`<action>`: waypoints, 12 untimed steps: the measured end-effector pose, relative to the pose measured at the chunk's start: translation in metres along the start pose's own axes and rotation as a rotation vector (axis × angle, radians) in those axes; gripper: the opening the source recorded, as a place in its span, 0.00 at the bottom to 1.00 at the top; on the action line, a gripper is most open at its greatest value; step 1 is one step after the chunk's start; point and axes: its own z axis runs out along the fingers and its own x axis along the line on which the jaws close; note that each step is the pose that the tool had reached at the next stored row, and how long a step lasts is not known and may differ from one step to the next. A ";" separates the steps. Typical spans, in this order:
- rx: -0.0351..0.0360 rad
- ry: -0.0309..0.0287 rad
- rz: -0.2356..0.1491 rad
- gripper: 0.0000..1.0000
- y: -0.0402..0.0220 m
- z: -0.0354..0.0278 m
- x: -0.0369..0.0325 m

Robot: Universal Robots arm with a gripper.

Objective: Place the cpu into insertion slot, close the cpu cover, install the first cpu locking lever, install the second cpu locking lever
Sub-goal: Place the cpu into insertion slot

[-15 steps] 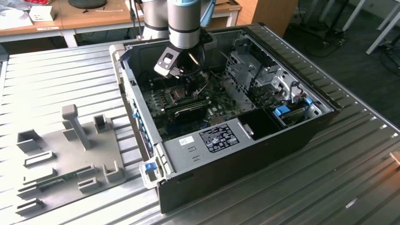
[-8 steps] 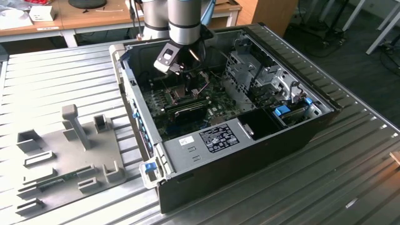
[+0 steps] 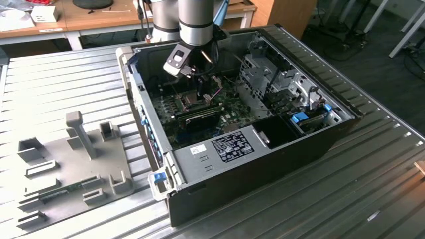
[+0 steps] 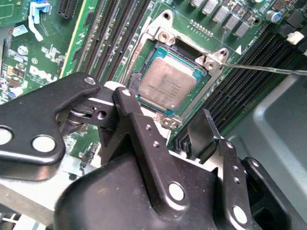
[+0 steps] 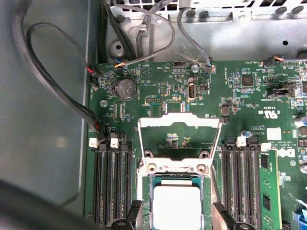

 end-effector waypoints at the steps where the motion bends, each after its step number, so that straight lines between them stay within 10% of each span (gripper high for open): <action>1: 0.0000 0.0000 0.000 0.67 0.0000 0.0000 0.0000; 12: 0.0000 -0.0001 0.000 0.67 0.0001 -0.0010 0.0000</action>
